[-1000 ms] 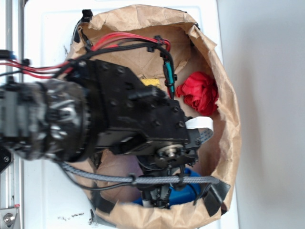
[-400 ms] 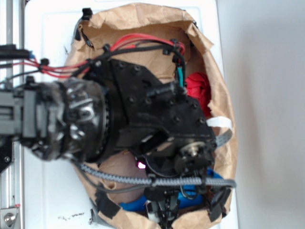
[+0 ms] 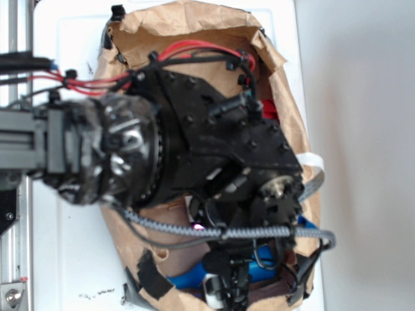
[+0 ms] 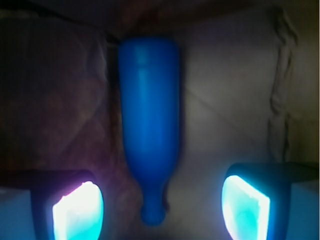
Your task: Grab the blue bottle.
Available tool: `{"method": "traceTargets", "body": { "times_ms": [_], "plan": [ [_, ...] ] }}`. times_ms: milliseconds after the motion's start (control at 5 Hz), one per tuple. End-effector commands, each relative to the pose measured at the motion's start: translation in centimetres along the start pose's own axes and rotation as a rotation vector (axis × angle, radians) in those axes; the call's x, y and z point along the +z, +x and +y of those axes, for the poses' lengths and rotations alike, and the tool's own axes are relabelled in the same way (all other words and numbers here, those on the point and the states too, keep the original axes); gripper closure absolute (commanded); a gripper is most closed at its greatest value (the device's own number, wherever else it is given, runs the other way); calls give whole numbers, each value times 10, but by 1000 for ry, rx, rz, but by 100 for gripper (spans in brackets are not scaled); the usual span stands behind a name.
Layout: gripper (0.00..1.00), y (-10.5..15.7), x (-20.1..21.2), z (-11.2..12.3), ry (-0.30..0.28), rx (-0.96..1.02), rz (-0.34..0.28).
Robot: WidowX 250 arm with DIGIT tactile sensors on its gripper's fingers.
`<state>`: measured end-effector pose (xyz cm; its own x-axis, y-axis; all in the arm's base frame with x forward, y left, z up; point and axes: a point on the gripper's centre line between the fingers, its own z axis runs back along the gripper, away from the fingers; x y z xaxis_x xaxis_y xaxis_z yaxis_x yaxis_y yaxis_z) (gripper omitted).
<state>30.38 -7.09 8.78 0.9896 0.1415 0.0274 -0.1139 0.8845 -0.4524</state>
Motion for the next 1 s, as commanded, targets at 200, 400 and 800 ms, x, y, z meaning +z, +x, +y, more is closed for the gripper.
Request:
{"method": "traceTargets", "body": {
  "times_ms": [200,400,800],
  "plan": [
    [0,-12,-46,-8,191,-38,-72],
    [0,-5,-47,-2,214,-12,-79],
    [100,4,-34,6,205,22,-116]
  ]
}}
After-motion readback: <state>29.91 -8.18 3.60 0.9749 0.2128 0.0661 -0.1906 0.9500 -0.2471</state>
